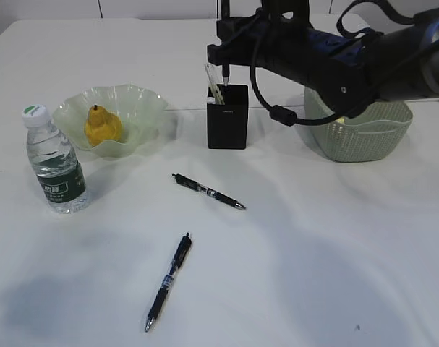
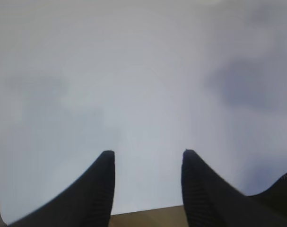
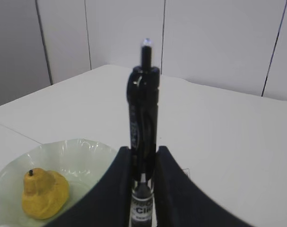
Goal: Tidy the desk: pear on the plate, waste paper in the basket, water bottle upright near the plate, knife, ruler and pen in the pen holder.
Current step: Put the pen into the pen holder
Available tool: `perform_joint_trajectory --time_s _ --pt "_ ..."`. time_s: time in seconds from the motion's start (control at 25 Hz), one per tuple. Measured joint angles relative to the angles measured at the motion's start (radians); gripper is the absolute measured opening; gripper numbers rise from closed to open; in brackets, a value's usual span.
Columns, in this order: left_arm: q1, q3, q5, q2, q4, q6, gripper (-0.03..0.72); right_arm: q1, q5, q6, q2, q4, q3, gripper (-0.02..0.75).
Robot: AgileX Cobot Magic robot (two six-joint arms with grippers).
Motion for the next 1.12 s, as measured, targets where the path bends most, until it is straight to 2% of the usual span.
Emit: perform_joint_trajectory --time_s 0.16,0.6,0.76,1.12 --pt "0.000 0.000 0.004 0.000 0.000 0.000 0.322 -0.011 0.016 -0.023 0.022 0.036 -0.036 0.113" --pt "0.000 0.000 0.006 0.000 -0.003 0.000 0.321 -0.032 0.022 -0.054 0.137 0.042 -0.201 0.113" --pt "0.000 0.000 0.008 0.000 -0.003 0.000 0.321 -0.034 0.022 -0.080 0.181 0.047 -0.223 0.113" --pt "0.000 0.000 0.013 0.000 -0.007 0.000 0.321 -0.043 0.020 -0.163 0.260 0.133 -0.231 0.113"
